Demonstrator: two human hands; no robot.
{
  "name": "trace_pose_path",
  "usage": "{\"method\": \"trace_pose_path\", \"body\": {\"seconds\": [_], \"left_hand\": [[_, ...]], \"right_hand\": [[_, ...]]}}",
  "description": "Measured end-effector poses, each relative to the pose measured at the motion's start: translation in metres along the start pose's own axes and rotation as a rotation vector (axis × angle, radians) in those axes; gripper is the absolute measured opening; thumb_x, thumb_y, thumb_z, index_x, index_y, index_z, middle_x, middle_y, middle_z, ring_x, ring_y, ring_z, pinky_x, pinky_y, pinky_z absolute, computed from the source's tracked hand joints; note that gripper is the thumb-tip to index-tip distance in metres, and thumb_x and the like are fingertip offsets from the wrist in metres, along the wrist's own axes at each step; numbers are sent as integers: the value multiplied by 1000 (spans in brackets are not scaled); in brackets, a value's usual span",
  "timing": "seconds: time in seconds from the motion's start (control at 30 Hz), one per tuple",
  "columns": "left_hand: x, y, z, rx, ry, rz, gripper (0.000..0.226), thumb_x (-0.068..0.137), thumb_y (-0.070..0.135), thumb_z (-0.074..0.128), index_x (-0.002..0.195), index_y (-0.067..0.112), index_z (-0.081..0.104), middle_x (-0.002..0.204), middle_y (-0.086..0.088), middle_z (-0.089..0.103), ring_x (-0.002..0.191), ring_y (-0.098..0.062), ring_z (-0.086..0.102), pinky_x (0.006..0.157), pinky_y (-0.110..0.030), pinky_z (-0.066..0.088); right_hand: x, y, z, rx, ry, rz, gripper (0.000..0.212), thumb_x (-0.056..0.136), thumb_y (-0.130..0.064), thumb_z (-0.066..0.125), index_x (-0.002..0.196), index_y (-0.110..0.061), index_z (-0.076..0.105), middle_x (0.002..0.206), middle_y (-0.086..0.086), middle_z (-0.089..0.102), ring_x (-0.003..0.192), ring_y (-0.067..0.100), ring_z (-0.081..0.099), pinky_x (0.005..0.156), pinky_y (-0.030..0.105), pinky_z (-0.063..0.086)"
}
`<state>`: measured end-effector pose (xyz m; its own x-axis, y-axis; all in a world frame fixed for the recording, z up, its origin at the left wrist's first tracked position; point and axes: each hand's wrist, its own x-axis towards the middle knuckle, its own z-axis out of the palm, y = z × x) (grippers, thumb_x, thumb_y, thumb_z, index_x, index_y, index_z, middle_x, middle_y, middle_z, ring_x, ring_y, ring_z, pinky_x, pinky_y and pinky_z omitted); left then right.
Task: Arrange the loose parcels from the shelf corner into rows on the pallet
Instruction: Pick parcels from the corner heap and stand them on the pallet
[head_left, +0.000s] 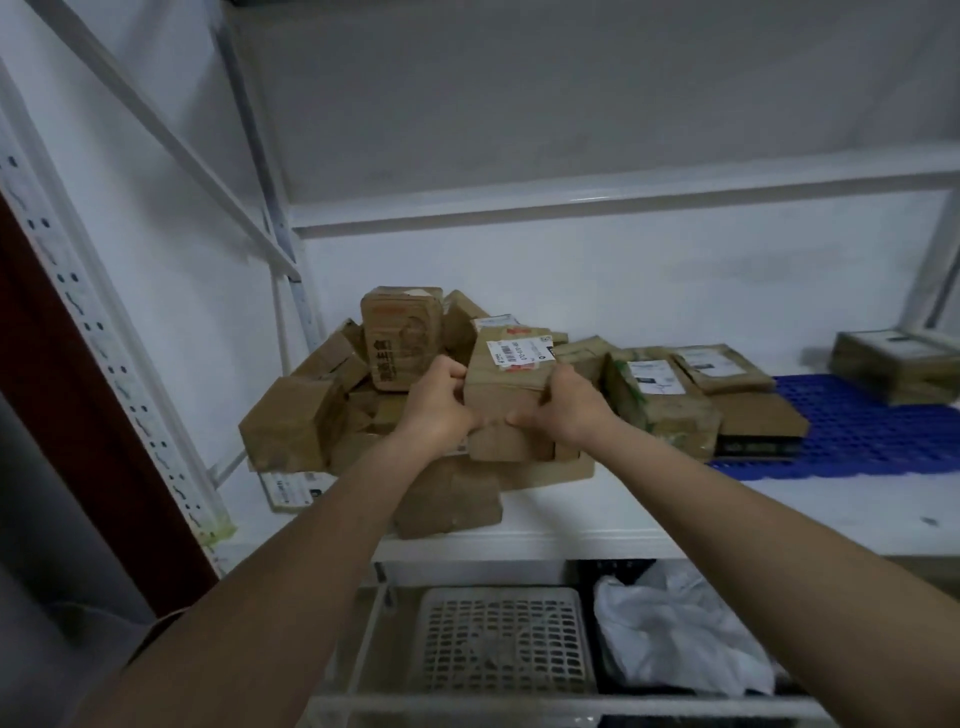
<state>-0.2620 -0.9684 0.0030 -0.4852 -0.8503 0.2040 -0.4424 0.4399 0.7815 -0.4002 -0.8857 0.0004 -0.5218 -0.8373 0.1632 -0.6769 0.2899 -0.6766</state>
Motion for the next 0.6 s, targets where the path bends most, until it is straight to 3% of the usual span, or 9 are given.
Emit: {"method": "trace_pose_path", "body": {"seconds": [0.07,0.17,0.33,0.6], "left_hand": [[-3,17,10,-9,-39,31,49,72,5,80,105,20,47,111,3,62,99,-14,58,81,-34,55],[-8,39,29,-5,-75,87,49,72,2,80,104,20,46,115,1,63,98,-12,57,72,-23,51],[-9,75,74,-5,-146,110,50,71,-1,79,104,18,47,120,-2,61,110,-19,58,88,-40,54],[-13,146,194,-63,-273,140,44,75,-9,70,100,18,46,110,1,59,94,-9,55,70,-22,52]], "right_hand": [[-8,8,-19,-26,28,28,75,70,-36,81,128,-6,44,124,10,59,112,26,58,85,30,46],[-18,23,-45,-58,30,74,78,66,-29,85,127,-5,44,121,9,61,110,26,58,82,28,46],[-32,62,-85,-68,40,132,68,65,-25,86,117,-7,46,117,8,61,107,26,58,83,32,50],[-54,161,-178,-144,21,235,69,71,-19,81,126,-4,41,123,13,57,111,30,55,84,33,48]]}}
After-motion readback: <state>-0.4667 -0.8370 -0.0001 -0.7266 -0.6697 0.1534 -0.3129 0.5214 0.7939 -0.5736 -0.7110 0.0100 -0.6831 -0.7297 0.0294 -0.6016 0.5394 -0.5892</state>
